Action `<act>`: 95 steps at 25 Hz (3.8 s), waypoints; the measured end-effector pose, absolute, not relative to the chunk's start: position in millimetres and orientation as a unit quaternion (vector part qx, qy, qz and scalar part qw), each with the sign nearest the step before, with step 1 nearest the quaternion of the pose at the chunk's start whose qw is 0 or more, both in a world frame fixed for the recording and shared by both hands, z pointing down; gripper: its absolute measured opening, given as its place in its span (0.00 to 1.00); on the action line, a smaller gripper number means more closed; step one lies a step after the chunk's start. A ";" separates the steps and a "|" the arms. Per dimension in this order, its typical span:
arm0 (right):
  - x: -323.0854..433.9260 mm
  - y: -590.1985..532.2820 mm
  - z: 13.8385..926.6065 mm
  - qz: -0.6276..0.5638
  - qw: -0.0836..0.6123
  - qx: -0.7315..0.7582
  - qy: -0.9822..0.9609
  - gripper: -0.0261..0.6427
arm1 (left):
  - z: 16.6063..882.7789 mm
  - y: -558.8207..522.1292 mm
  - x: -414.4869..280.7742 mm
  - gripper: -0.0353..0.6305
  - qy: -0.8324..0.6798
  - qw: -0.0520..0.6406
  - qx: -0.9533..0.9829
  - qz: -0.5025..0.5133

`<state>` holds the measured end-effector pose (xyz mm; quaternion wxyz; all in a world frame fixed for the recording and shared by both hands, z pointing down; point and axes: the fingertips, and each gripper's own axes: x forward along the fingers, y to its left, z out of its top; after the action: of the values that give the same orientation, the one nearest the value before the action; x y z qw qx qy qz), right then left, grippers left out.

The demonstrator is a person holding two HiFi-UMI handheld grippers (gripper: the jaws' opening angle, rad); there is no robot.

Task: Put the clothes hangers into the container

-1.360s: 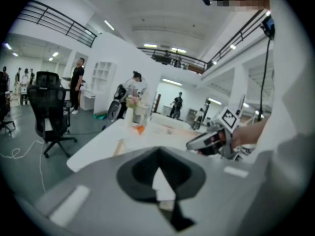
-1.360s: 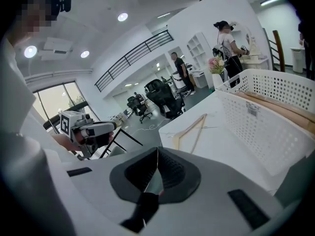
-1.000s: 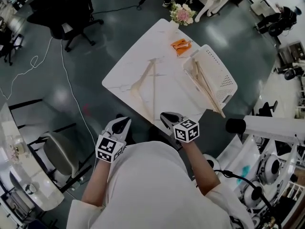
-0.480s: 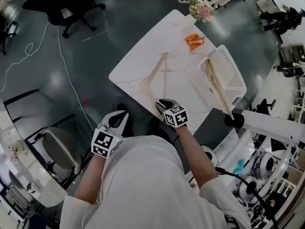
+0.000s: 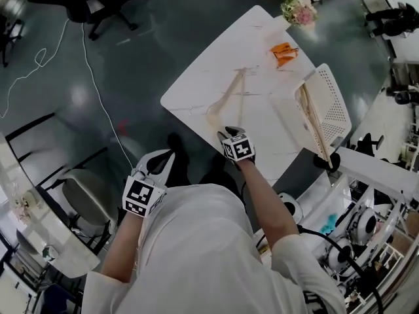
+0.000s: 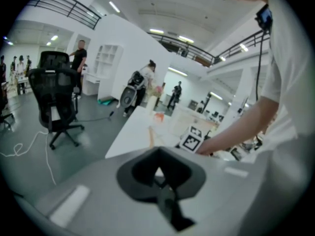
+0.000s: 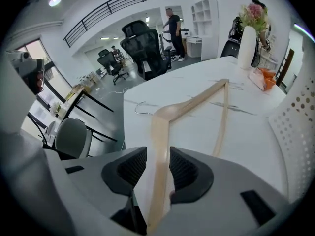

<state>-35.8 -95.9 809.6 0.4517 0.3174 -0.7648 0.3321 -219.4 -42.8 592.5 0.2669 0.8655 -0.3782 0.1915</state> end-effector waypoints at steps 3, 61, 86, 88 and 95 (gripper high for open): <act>-38.6 -97.1 827.6 0.336 0.471 0.317 -0.752 0.25 | 597.4 -43.5 -235.1 0.06 -0.384 0.274 0.860 0.196; 148.9 -85.6 518.6 0.323 0.319 0.266 -0.850 0.17 | 554.1 -64.9 -30.2 0.06 -0.282 0.212 0.919 0.179; 301.4 -139.8 576.9 0.457 0.358 0.186 -0.793 0.17 | 561.7 -53.4 14.2 0.06 -0.321 0.222 0.901 0.191; 306.5 -144.5 585.5 0.468 0.357 0.185 -0.787 0.17 | 562.7 -52.3 15.7 0.06 -0.324 0.223 0.899 0.193; 314.5 -149.7 612.5 0.492 0.353 0.191 -0.773 0.18 | 564.9 -50.1 17.7 0.06 -0.337 0.229 0.891 0.197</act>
<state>314.5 -149.7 612.5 0.3527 0.1909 -0.7729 0.4917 17.7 -50.1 564.9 0.2291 0.8914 -0.3375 0.1974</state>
